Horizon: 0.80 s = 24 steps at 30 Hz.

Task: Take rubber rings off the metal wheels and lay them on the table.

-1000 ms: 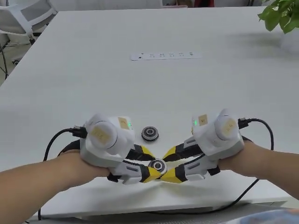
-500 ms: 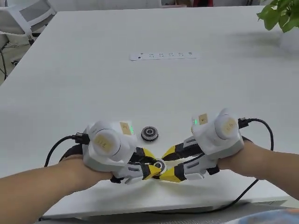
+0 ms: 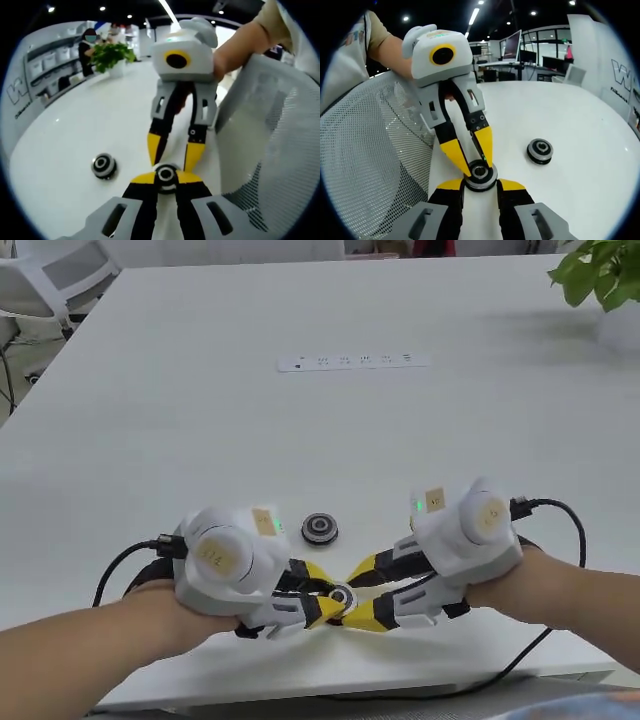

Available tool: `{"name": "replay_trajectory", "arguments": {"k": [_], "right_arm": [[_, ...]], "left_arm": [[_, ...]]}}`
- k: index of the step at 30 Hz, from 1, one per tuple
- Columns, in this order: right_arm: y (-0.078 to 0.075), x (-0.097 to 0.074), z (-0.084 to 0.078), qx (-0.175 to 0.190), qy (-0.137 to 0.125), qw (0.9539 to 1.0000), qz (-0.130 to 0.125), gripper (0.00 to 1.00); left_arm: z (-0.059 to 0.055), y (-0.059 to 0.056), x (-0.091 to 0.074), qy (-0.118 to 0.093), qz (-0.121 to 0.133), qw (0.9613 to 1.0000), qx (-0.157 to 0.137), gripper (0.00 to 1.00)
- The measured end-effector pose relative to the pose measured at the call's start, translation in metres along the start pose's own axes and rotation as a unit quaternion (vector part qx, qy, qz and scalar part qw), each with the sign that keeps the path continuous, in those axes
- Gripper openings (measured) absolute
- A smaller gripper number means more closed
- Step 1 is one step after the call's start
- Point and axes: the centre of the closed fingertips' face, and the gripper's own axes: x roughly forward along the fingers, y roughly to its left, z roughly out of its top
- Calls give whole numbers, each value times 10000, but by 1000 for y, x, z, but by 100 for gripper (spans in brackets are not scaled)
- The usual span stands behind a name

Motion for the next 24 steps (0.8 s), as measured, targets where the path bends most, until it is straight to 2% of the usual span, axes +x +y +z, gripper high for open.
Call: {"name": "replay_trajectory", "arguments": {"k": [7, 10, 14, 24], "right_arm": [[0, -2, -2, 30, 13, 10000, -3, 23], [1, -4, -7, 50, 118, 9999, -4, 18], [1, -5, -7, 182, 58, 9998, 20, 16], [2, -6, -9, 194, 64, 9998, 31, 12]], "left_arm": [[0, 0, 1, -23, 38, 10000, 1, 13], [0, -1, 1, -41, 40, 10000, 6, 13], [0, -1, 1, -52, 59, 10000, 3, 13], [0, -1, 1, -75, 74, 9999, 18, 13]]}}
